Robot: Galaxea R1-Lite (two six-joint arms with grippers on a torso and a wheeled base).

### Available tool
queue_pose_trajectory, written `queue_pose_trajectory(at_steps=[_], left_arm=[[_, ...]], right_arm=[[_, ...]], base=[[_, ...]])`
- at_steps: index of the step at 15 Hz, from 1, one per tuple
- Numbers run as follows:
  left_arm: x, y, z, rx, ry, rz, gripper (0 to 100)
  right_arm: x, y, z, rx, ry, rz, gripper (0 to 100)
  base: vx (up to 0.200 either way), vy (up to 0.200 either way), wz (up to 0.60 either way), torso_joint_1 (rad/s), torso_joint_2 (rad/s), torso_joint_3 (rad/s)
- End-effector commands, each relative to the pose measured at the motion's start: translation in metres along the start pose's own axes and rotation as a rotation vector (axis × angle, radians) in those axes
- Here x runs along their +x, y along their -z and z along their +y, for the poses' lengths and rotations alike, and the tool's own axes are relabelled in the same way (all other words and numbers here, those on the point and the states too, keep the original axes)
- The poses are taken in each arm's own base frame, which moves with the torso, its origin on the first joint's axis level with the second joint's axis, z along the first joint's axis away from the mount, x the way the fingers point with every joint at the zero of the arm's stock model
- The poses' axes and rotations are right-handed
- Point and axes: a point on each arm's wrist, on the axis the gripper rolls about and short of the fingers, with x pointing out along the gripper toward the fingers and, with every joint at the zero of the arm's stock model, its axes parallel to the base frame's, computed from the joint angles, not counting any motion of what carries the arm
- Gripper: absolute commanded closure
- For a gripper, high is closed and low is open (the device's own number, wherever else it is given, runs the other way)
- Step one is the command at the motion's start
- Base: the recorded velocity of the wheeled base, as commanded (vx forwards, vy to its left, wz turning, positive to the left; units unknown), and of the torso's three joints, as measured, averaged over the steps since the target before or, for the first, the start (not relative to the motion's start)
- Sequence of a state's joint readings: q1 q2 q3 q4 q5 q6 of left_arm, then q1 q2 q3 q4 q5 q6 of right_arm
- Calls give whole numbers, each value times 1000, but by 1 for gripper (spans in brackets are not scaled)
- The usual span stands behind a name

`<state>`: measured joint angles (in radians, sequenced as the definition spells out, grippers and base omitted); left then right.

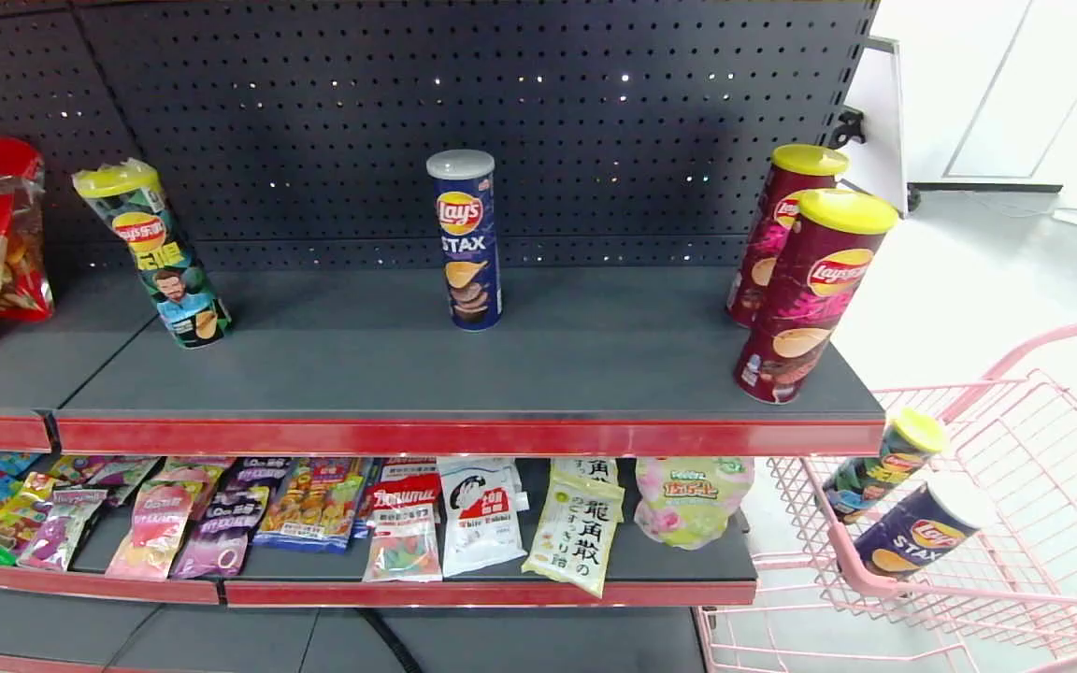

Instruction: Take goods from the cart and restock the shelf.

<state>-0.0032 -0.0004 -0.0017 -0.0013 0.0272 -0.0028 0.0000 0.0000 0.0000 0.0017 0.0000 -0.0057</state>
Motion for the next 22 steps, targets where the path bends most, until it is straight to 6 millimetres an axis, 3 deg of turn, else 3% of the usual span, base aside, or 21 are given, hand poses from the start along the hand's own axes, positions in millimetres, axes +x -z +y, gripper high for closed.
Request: queue_pose_trajectory(at_steps=[1, 3, 7, 19, 22], left_arm=[[0, 0, 0, 0, -1, 0, 0], [0, 0, 0, 0, -1, 0, 0], [0, 0, 0, 1, -1, 0, 0], [0, 0, 0, 3, -1, 0, 0], [0, 0, 0, 1, 1, 0, 0]], right_arm=[[0, 0, 0, 0, 0, 1, 0], [0, 0, 0, 0, 0, 1, 0], [0, 0, 0, 0, 2, 1, 0], [0, 0, 0, 6, 2, 1, 0], [0, 0, 0, 6, 2, 0, 0]], base=[[0, -200, 0, 2, 2, 7], [0, -200, 0, 2, 2, -2], [0, 0, 0, 0, 0, 0], [0, 0, -600, 2, 1, 2], [0, 0, 0, 0, 0, 0]])
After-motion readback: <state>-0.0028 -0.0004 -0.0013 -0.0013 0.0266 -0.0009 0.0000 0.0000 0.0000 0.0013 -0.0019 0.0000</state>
